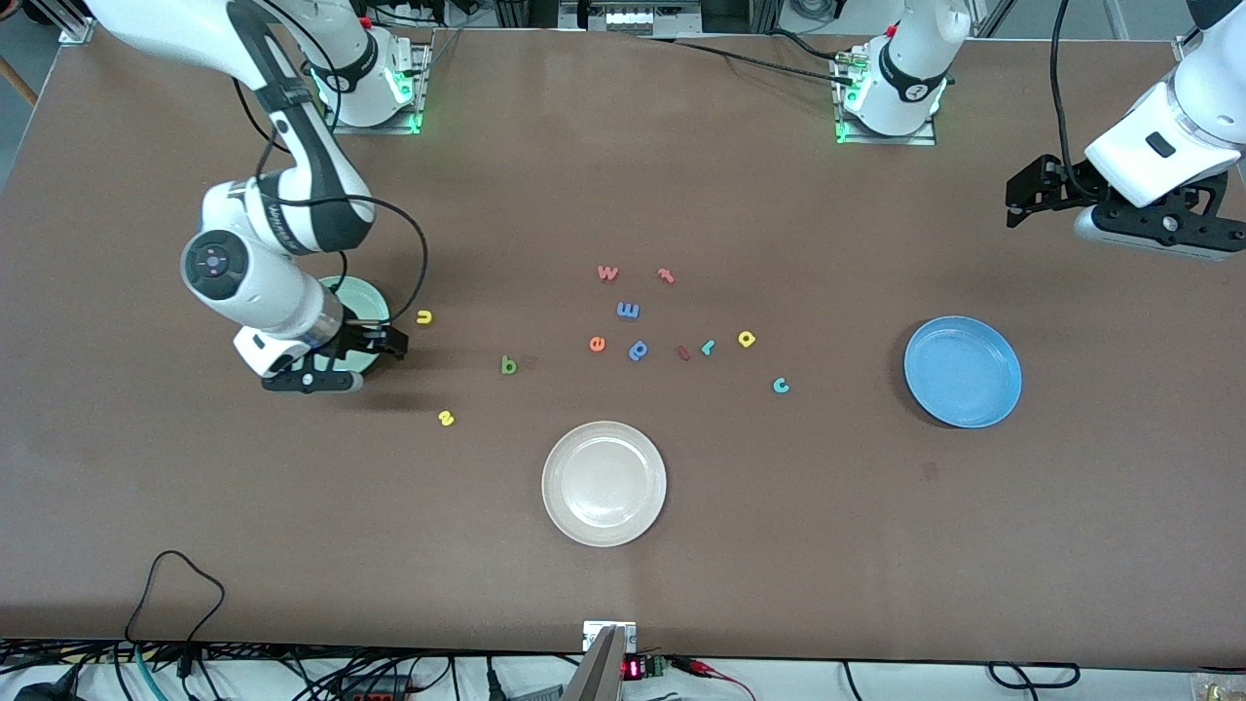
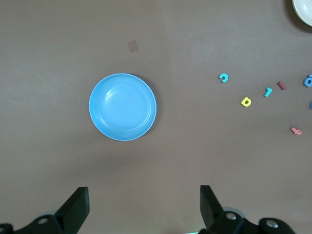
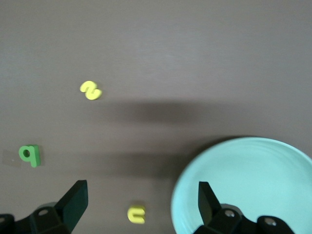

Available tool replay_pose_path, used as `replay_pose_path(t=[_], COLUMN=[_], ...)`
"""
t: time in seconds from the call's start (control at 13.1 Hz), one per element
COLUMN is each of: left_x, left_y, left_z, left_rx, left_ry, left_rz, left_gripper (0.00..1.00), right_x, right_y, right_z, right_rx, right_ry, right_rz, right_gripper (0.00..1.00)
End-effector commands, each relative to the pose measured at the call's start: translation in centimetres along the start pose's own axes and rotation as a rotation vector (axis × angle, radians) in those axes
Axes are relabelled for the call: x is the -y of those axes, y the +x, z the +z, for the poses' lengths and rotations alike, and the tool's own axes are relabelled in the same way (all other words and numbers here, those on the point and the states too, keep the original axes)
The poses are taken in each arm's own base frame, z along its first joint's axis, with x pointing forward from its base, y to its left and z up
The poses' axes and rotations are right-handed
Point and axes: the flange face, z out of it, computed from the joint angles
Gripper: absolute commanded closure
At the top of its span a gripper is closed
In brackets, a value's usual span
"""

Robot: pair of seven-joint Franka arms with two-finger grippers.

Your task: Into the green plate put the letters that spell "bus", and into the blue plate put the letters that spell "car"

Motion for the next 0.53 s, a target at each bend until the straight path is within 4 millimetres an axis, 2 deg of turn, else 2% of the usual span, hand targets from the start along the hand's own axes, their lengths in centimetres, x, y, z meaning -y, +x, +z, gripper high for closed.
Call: replay_pose_path(t=[0.0, 0.23, 0.46], left_x=[0.0, -0.6, -0.9], left_y=[0.1, -0.2, -0.5], left_z=[-0.6, -0.5, -0.1], left_rx=[0.004, 0.020, 0.046], left_ry=[-0.016, -0.024, -0.041], left_rz=[0.010, 0.020, 0.031], left_gripper=[0.00, 0.00, 0.00], right_x=[2.8, 5.9, 6.8], right_y=[1.6, 4.2, 6.0], right_z=[1.8, 2.2, 3.4], right_rx=[-0.056, -0.089, -0.105], right_ry=[0.020, 0.036, 0.023], right_rz=[-0.041, -0.104, -0.210], right_gripper=[0.00, 0.00, 0.00])
